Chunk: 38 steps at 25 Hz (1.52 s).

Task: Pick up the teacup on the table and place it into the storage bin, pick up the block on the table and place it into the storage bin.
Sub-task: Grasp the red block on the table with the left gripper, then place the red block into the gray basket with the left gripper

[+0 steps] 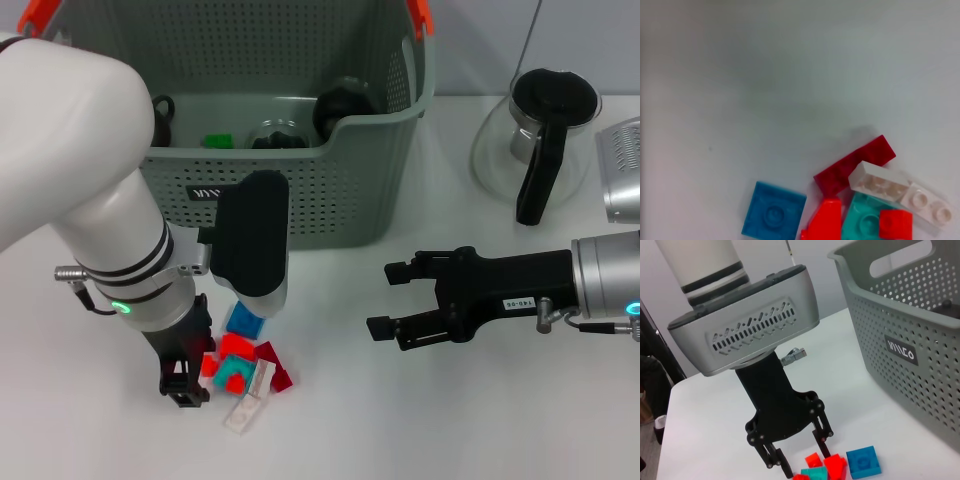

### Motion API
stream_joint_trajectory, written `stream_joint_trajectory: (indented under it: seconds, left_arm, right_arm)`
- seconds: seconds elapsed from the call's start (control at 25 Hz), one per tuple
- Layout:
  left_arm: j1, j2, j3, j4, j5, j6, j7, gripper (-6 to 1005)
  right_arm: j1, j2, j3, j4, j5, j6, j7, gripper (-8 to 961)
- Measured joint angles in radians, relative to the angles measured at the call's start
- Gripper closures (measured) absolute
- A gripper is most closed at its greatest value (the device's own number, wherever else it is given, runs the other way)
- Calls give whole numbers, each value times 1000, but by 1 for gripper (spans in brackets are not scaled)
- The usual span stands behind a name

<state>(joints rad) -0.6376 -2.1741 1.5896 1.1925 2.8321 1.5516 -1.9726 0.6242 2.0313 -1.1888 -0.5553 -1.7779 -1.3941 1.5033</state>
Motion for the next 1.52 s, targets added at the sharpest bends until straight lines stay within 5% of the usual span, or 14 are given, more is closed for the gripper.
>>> stream_joint_trajectory:
  seconds: [0.48, 0.68, 0.92, 1.12, 1.36, 1.52]
  left_arm:
    - [-17, -1, 2, -14, -8, -4, -41, 484]
    - [-38, 1, 0, -35, -11, -3, -71, 723]
    - [-31, 1, -23, 0, -13, 32, -105, 815]
    - [-11, 2, -229, 110, -92, 177, -155, 815]
    - [-65, 12, -737, 132, -398, 464, -195, 815]
    - [-104, 63, -931, 107, -633, 476, -264, 816]
  right_arm:
    - [0, -2, 0, 0, 0, 1, 0, 28]
    - [0, -3, 0, 0, 0, 1, 0, 29]
    - [0, -3, 0, 0, 0, 1, 0, 29]
    - [3, -3, 0, 0, 0, 1, -2, 29]
    - [3, -5, 0, 0, 0, -1, -2, 29]
    - [3, -4, -1, 0, 0, -2, -4, 29]
